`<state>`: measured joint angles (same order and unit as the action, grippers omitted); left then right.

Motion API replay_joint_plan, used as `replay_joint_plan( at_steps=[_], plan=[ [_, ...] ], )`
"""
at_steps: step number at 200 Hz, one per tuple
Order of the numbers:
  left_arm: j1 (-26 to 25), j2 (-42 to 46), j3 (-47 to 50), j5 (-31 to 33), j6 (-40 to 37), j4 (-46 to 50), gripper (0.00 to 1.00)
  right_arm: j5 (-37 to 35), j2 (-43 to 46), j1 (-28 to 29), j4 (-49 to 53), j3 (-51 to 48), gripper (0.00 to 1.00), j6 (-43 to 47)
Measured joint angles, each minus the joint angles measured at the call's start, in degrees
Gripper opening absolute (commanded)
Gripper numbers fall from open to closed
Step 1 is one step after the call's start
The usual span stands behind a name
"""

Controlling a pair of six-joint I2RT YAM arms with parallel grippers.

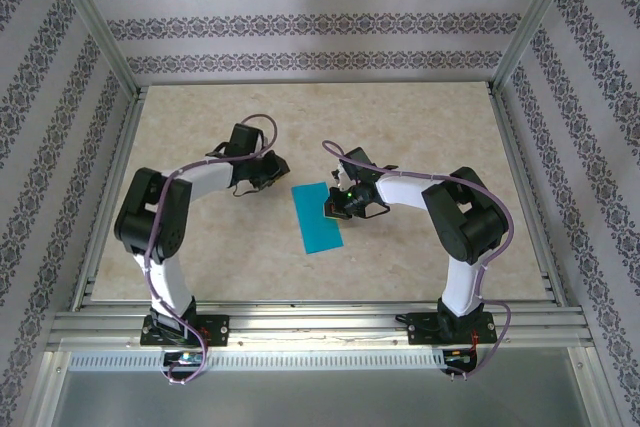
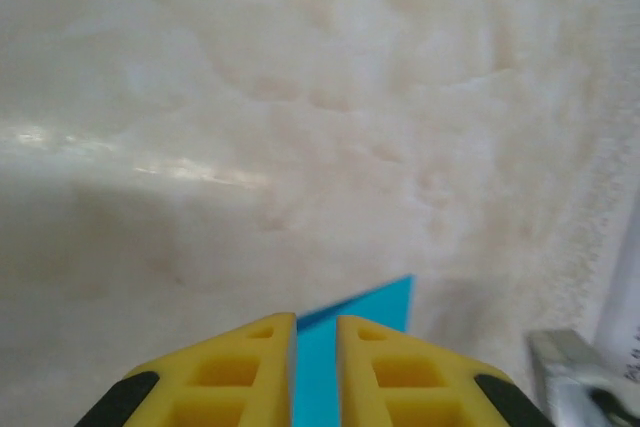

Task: Fold a paper plane with a square sheet of paper (pick it up from the middle)
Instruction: First fold the square sheet of paper in half at the center of the table.

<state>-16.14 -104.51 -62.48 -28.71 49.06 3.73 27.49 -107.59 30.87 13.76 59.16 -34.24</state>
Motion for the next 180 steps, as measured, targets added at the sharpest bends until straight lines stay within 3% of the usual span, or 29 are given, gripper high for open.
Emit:
replay_joint_plan(
  at_steps=[52, 109, 152, 180],
  plan=[
    [-4.72, 11.23, 9.25, -4.35, 0.96, -3.21, 0.15, 0.0, -0.02, 0.0, 0.0, 0.0, 0.0, -0.02],
    [-12.37, 10.36, 20.92, -8.17, 4.63, -8.48, 0.11, 0.0, 0.0, 0.0, 0.0, 0.0, 0.0, -0.02],
    [-12.46, 8.39, 27.5, -8.76, 8.15, -16.39, 0.03, 0.0, 0.0, 0.0, 0.02, -0.02, 0.0, -0.02],
    [-12.52, 8.98, 29.53, -8.37, 9.05, -20.04, 0.02, 0.0, 0.0, 0.0, 0.02, -0.02, 0.0, -0.02]
  ],
)
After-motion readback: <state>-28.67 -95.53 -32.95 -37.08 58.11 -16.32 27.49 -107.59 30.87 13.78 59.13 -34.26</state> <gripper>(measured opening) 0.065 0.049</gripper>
